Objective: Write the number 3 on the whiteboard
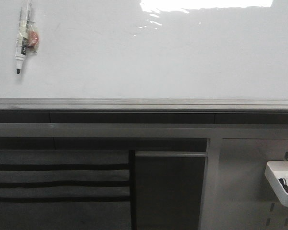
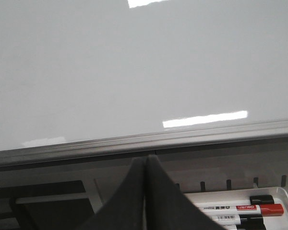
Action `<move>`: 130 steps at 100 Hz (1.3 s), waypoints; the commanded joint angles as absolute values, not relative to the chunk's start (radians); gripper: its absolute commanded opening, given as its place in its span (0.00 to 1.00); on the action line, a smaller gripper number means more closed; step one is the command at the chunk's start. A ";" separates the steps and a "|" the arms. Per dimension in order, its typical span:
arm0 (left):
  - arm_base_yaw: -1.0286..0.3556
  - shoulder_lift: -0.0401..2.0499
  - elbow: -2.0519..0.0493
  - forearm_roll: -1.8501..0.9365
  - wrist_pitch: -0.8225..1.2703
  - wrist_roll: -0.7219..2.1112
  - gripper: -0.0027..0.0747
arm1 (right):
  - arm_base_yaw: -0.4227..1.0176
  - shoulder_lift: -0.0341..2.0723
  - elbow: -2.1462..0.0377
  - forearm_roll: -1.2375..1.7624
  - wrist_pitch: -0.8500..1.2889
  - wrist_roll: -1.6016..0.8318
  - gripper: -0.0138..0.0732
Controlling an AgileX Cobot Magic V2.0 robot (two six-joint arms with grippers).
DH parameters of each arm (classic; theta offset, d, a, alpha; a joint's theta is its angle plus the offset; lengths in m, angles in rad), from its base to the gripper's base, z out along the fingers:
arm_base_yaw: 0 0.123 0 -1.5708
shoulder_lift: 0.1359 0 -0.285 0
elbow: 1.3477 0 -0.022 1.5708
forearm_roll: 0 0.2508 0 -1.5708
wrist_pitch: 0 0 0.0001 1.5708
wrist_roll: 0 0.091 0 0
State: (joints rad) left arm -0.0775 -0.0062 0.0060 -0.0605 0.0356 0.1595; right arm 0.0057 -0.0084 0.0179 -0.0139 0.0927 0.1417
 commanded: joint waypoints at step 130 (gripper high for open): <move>-0.075 -0.036 0.006 -0.088 -0.096 0.155 0.01 | 0.000 -0.031 0.037 -0.149 -0.018 0.138 0.08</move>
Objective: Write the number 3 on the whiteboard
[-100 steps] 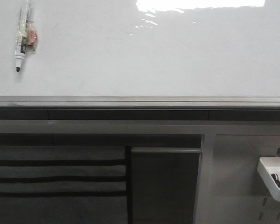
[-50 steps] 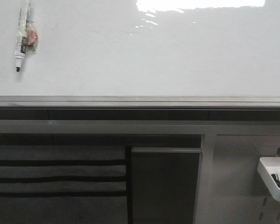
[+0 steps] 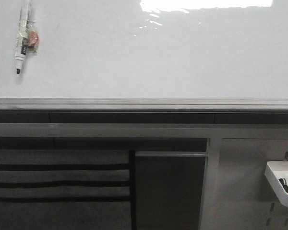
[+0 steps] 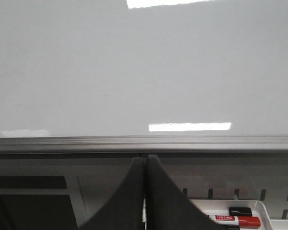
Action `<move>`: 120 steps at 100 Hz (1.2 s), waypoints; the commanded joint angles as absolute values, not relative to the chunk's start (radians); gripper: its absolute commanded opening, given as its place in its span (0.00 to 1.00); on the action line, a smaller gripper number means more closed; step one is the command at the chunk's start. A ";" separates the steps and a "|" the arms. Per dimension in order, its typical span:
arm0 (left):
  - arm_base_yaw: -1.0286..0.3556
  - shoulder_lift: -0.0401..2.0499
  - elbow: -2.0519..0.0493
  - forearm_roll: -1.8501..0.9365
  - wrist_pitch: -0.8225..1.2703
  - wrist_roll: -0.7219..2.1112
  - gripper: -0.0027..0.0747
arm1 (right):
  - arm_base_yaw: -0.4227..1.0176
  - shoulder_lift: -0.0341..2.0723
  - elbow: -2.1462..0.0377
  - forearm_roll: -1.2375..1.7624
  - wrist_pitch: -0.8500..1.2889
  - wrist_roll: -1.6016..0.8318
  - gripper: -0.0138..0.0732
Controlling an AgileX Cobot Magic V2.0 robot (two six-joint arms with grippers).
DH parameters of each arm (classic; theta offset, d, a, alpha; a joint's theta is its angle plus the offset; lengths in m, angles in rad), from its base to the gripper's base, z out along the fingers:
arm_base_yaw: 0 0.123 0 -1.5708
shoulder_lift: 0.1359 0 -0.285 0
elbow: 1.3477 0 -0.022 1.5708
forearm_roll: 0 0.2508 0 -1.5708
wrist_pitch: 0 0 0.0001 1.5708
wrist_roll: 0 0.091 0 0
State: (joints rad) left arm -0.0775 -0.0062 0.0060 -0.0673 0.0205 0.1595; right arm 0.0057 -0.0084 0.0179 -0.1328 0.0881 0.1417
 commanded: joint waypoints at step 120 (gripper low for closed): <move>-0.075 0.274 -0.557 -0.106 0.308 0.156 0.01 | 0.000 0.259 -0.477 -0.141 0.162 0.138 0.08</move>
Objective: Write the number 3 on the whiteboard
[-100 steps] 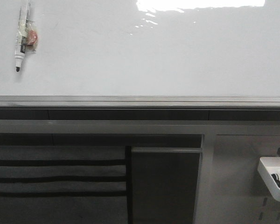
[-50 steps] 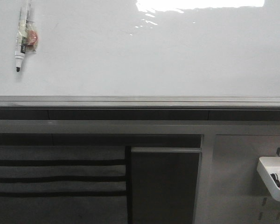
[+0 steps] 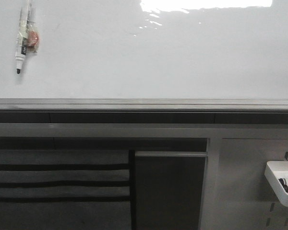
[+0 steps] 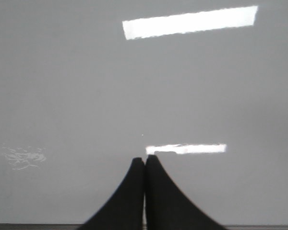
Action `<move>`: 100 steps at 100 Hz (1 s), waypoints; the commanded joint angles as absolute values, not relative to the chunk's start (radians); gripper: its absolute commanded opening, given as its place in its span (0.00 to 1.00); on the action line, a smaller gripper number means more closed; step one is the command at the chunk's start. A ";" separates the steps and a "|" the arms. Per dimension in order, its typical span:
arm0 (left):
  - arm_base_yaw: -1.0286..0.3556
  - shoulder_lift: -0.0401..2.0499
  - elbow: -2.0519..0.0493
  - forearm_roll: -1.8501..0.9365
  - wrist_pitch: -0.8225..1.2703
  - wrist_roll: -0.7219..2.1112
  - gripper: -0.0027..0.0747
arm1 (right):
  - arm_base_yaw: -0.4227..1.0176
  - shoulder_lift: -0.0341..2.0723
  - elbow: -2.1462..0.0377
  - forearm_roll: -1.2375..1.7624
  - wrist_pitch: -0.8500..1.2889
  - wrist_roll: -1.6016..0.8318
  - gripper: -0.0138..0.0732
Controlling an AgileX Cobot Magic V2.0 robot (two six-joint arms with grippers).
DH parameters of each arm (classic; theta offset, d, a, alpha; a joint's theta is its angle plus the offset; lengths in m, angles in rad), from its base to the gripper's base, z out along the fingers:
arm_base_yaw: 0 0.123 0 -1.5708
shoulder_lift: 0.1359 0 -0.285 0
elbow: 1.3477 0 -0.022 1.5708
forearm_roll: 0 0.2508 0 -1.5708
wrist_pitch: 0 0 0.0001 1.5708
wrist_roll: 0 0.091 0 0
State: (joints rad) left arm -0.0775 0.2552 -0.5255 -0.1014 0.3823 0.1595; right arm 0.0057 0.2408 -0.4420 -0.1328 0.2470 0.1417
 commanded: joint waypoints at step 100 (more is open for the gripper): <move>-0.075 0.274 -0.557 -0.148 0.254 0.156 0.76 | 0.000 0.259 -0.475 -0.145 0.140 0.138 0.91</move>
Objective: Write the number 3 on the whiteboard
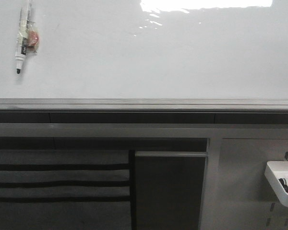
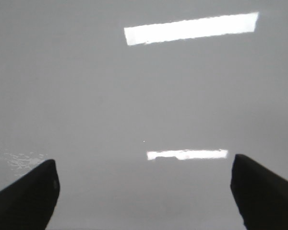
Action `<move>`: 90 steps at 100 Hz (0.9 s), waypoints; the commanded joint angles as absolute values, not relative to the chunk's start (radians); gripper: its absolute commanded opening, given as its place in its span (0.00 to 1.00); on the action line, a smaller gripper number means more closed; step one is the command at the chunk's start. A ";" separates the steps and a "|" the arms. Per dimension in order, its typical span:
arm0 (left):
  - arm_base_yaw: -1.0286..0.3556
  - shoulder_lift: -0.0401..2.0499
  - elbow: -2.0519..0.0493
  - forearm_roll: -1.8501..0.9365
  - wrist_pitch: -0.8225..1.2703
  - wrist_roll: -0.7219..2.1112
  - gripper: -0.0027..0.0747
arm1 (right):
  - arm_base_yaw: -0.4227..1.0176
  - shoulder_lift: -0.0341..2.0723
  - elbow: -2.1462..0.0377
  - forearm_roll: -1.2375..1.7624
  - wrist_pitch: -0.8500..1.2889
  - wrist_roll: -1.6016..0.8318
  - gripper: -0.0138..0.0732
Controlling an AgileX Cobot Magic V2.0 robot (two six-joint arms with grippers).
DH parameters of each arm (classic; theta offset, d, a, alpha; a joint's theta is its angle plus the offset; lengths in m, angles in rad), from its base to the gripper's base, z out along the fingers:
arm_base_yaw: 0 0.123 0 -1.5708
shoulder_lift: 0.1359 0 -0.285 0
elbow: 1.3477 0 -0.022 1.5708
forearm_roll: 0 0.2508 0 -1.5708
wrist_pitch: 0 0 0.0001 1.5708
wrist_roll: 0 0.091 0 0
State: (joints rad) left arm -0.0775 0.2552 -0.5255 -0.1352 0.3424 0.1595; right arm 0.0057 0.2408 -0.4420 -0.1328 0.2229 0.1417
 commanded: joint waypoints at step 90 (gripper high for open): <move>-0.270 0.716 -0.605 -0.128 0.255 0.162 0.76 | 0.060 0.336 -0.624 -0.114 0.492 0.138 0.91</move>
State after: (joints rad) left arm -0.2582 0.6355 -0.5395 -0.1269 0.3383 0.1613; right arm 0.0360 0.2866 -0.5460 -0.1192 0.4638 0.1417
